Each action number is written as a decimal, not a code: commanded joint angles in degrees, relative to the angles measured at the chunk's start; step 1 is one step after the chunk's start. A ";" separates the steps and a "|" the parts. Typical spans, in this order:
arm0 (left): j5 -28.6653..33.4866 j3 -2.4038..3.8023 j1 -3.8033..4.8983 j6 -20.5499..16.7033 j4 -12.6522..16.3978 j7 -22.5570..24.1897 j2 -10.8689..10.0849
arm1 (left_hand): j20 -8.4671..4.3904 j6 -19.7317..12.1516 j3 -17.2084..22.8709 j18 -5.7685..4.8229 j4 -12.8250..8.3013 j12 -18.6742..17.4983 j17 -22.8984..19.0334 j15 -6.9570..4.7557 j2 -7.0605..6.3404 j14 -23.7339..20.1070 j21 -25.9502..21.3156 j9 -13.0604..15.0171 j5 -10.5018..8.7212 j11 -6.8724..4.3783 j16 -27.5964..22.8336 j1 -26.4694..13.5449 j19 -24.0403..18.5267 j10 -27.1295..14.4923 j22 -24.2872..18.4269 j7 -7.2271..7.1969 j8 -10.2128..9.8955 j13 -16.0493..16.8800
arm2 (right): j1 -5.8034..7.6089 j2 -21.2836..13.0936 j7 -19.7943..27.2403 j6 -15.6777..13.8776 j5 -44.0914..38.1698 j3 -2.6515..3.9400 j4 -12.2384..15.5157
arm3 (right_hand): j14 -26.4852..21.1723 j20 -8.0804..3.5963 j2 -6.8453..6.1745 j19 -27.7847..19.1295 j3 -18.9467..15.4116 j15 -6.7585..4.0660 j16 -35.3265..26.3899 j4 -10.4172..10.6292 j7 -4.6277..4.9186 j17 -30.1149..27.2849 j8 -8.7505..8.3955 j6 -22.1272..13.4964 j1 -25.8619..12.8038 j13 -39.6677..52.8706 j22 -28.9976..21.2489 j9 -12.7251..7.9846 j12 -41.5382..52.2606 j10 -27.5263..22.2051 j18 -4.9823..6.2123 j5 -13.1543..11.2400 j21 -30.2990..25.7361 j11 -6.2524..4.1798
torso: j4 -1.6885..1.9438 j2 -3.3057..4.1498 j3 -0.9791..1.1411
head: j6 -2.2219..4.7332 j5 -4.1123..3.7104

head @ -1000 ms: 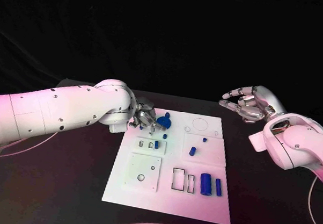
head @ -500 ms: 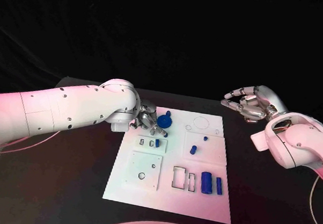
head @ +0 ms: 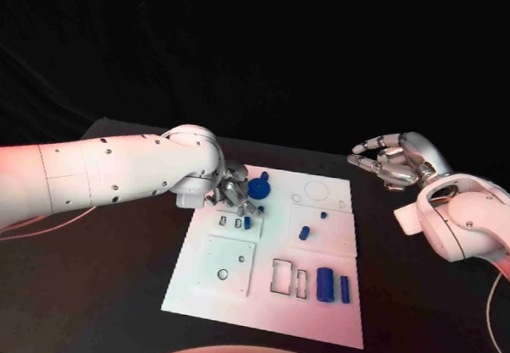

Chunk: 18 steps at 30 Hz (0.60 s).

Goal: Assemble the parts on the task board

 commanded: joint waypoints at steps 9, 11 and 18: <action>0.93 -0.20 0.04 2.90 -0.05 -0.06 0.33 | 0.20 -0.46 0.46 -0.59 -0.20 0.05 1.33 -0.17 0.07 2.40 0.45 0.32 0.35 0.06 -0.27 1.33 0.05 -0.45 0.26 -0.06 0.31 0.03 | -0.16 0.25 -0.28 0.89 -0.11 -0.01 -0.19 | 3.77 -0.04 -0.43 -0.29 -0.31 -0.19 -0.25 0.25 -0.06 5.52 0.26 -0.36 -0.21 -0.15 1.65 0.11 -0.26 -0.29 0.60 0.46 -0.52 -0.06 | 0.08 -0.04 0.07 | -0.43 -0.15; 1.07 -0.22 0.04 3.03 -0.05 -0.05 0.34 | 0.22 -0.50 0.61 -0.59 -0.21 0.08 1.29 -0.17 0.06 2.38 0.51 0.43 0.38 0.06 -0.30 1.76 0.03 -0.50 0.34 -0.06 0.36 0.04 | -0.19 0.33 -0.32 0.90 -0.11 -0.02 -0.27 | 3.77 -0.04 -0.43 -0.29 -0.31 -0.19 -0.25 0.25 -0.06 5.52 0.26 -0.36 -0.21 -0.15 1.65 0.11 -0.26 -0.29 0.60 0.46 -0.52 -0.06 | 0.09 -0.02 0.06 | -0.45 -0.12; 1.58 -0.32 0.01 3.43 -0.24 -0.03 0.48 | 0.25 -0.66 1.46 -0.62 -0.21 0.23 1.27 -0.17 0.19 2.36 0.74 0.76 0.48 0.05 -0.30 3.45 -0.04 -0.61 0.63 -0.05 0.40 0.09 | -0.30 0.52 -0.42 0.98 -0.11 -0.03 -0.44 | 3.74 -0.05 -0.39 -0.32 -0.31 -0.20 -0.29 0.29 -0.06 5.42 0.30 -0.38 -0.19 -0.15 1.61 0.13 -0.26 -0.28 0.61 0.51 -0.58 -0.06 | 0.09 0.00 0.07 | -0.60 -0.10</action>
